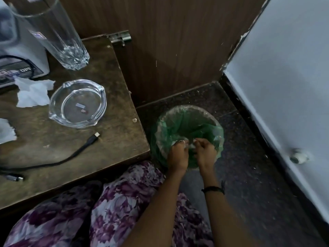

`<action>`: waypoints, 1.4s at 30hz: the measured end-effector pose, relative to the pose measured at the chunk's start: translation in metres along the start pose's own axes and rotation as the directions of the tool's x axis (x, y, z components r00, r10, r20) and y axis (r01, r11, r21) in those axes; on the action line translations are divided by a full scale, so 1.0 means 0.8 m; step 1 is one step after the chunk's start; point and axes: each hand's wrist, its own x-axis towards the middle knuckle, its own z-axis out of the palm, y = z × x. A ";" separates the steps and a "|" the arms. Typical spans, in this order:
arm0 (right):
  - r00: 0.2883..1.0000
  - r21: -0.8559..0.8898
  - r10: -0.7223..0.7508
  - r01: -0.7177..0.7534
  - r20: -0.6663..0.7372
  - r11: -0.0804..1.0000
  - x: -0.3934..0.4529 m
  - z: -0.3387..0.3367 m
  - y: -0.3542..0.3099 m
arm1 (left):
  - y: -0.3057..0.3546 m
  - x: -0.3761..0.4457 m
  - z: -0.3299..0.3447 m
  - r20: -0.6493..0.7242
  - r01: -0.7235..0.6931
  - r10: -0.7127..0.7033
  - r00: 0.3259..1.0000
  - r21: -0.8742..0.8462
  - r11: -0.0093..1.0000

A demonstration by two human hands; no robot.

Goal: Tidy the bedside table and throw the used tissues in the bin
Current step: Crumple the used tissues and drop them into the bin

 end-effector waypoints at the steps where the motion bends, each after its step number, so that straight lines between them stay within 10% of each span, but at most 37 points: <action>1: 1.000 0.008 -0.018 0.018 -0.008 1.000 -0.005 -0.002 -0.005 | 0.006 -0.001 -0.001 -0.002 0.003 -0.004 1.000 -0.026 1.000; 10: 0.906 0.260 -0.330 0.397 -0.267 0.880 -0.107 -0.058 -0.141 | 0.107 -0.079 -0.104 -0.209 -0.300 0.245 0.947 -0.292 0.908; 18: 0.805 0.412 -0.594 0.541 -0.001 0.733 -0.239 -0.025 -0.262 | 0.082 -0.191 -0.278 -0.553 -0.497 0.266 0.789 -0.323 0.805; 30: 0.506 -0.189 -0.764 0.861 0.401 0.471 -0.312 0.170 -0.364 | -0.094 -0.188 -0.437 -0.744 0.098 -0.186 0.642 -0.162 0.982; 42: 0.595 -0.418 -0.702 0.795 0.392 0.440 -0.273 0.239 -0.362 | -0.122 -0.152 -0.443 -0.713 0.129 -0.266 0.649 -0.241 0.962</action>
